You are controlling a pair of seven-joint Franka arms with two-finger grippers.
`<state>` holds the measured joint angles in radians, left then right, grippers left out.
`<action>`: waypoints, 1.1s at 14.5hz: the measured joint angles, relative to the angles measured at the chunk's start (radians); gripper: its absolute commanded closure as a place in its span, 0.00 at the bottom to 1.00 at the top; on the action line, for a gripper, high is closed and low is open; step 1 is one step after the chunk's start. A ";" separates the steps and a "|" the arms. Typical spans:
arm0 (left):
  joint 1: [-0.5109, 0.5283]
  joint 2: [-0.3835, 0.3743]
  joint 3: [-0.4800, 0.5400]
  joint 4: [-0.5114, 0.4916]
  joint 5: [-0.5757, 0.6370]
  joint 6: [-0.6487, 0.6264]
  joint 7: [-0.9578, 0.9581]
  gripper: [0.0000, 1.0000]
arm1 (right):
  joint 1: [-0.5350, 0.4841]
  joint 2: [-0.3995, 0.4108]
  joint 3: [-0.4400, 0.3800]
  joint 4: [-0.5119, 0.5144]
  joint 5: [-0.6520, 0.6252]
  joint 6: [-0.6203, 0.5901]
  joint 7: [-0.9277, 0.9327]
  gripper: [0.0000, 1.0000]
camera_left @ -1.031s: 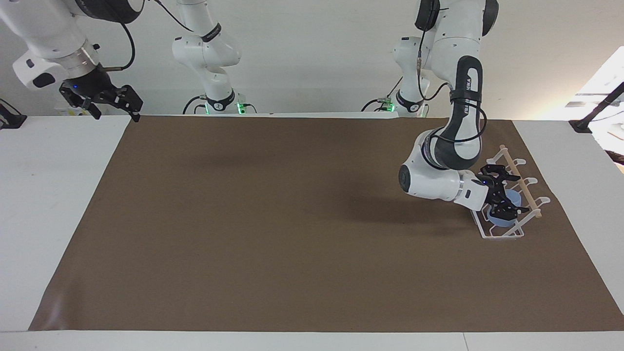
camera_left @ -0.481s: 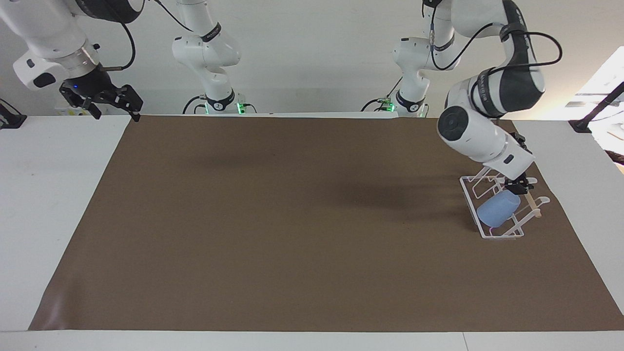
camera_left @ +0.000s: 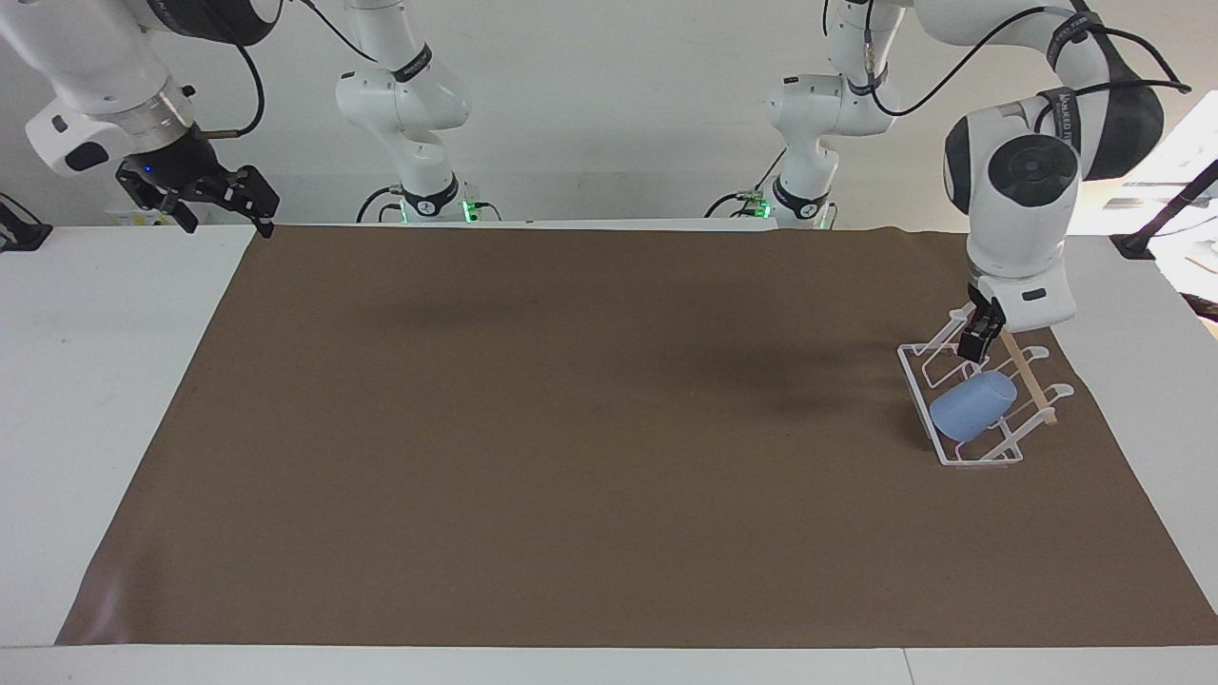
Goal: Hang cup on cup holder
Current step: 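Open the left gripper and withdraw it from the hung cup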
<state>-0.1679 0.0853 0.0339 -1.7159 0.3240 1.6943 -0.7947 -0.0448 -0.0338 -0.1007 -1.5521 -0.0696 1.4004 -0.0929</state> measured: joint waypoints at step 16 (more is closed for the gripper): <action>0.088 -0.043 0.012 0.151 -0.351 -0.207 0.860 0.00 | 0.000 0.000 0.000 0.000 0.000 0.000 0.000 0.01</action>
<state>-0.0803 0.0419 0.0463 -1.5654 -0.0266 1.4874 0.0652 -0.0448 -0.0339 -0.1007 -1.5521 -0.0696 1.4004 -0.0929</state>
